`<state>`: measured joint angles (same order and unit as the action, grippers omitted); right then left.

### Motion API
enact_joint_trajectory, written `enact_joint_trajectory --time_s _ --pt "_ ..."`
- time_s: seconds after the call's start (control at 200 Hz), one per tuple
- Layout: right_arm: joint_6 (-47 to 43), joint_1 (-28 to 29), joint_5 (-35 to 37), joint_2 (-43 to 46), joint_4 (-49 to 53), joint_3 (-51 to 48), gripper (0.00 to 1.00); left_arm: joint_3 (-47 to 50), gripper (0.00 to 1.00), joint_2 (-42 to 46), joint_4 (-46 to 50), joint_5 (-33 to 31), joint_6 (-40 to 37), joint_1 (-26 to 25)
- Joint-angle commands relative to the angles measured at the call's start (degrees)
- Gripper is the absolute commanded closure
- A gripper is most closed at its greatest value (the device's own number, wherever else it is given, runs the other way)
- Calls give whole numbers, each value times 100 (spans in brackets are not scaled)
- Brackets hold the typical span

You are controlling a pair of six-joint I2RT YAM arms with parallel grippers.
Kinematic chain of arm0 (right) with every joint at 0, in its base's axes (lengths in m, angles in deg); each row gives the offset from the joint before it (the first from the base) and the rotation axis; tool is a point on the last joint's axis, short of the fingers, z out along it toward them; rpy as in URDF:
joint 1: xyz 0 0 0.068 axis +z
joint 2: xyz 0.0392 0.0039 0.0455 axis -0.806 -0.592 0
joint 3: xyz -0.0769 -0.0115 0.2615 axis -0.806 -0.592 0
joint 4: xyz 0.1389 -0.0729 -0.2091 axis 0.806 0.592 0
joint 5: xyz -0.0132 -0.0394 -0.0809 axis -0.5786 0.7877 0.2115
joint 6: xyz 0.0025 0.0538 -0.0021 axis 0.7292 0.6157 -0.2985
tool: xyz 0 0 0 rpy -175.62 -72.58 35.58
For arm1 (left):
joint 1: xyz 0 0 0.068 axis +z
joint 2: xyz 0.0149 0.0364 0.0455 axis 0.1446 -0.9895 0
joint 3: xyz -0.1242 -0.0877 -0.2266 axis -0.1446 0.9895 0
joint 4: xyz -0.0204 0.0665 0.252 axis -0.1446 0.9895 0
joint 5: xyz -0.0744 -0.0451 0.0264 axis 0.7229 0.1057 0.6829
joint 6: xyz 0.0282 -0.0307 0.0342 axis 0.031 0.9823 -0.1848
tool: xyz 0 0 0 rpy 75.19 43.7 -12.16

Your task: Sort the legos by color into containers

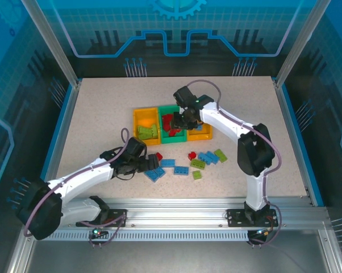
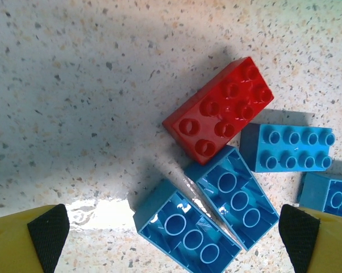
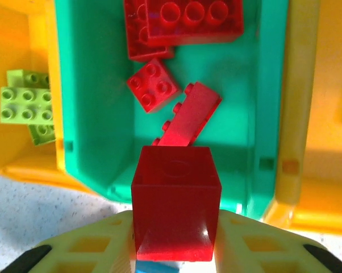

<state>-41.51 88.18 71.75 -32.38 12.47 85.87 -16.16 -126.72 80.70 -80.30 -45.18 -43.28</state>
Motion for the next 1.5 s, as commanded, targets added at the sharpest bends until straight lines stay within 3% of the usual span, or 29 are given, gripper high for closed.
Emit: enact_joint_trajectory --time_s 0.0,0.05,0.17,0.39,0.635,0.76,0.85,0.935,1.14,1.306,1.411,1.496 --pt "-68 -37 -50 -335 77 499 59 -5 1 -148 104 95 601 -159" --pt "-118 -41 -58 -474 135 683 56 -16 1 -222 99 100 730 -260" --pt "-203 -28 -150 -533 181 835 31 -57 1 -399 -65 71 625 -583" --pt "-430 -6 -199 -50 177 472 15 -296 1 -649 201 -120 -176 -908" --pt "-659 -155 -66 576 136 -406 10 -805 1 -408 957 -205 -1618 -925" --pt "-647 -334 -46 898 41 -896 9 -1052 1 -557 1413 100 -2773 -1031" --pt "-660 -498 28 1129 45 -1158 8 -1104 1 -663 1275 401 -3167 -1124" --pt "-675 -687 49 1372 56 -1399 7 -1325 1 -869 1486 -13 -3161 -1172" --pt "-825 -1206 102 1979 80 -1959 6 -1997 1 -1549 2018 -119 -3404 -1185" --pt "-918 -1626 56 2414 47 -2419 5 -2782 1 -2193 3081 -539 -3752 -1332" --pt "-961 -1825 23 2602 -37 -2693 4 -2783 1 -2417 3512 -871 -3945 -1338" --pt "-967 -1920 -30 2652 -78 -2822 4 -2718 1 -2540 3463 -738 -4045 -1339"
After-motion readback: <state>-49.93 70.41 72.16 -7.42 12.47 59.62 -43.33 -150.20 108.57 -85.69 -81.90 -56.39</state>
